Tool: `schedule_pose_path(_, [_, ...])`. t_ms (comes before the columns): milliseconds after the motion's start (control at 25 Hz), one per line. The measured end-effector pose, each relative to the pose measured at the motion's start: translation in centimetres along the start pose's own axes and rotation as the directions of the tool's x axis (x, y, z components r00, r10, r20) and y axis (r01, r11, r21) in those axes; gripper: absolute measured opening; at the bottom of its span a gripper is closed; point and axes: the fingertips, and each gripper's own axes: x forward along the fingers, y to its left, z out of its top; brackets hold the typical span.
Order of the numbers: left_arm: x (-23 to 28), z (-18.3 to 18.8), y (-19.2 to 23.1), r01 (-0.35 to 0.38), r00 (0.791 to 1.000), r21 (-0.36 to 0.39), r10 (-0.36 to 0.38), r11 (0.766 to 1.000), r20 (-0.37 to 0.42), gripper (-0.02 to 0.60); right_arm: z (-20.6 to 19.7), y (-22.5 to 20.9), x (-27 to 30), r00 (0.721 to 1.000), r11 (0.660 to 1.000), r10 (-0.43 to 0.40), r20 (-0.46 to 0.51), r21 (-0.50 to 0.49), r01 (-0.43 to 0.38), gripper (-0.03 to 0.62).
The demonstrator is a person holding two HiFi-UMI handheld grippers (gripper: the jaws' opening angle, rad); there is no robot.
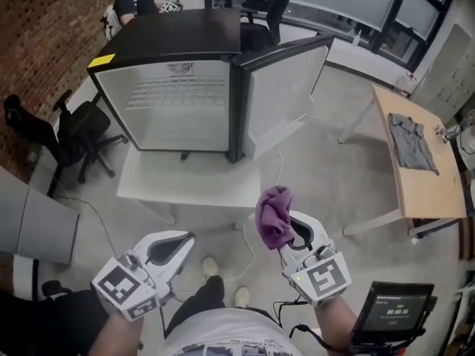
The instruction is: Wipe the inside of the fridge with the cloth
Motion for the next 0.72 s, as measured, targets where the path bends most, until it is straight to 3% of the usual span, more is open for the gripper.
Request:
schedule_pose_path(320, [-2.9, -2.8, -5.9, -0.031, 0.996, 0.004, 0.031, 1.0, -0.085, 0.009, -1.3, 3.2, -5.3, 0.999, 0.999, 0.011, 0.044, 0.036, -0.013, 0.08])
schedule_pose_path(720, [-5.8, -1.5, -7.9, 0.077, 0.996, 0.085, -0.074, 0.993, -0.042, 0.009, 0.8, 7.0, -7.5, 0.998, 0.999, -0.037, 0.042, -0.024, 0.038, 0.08])
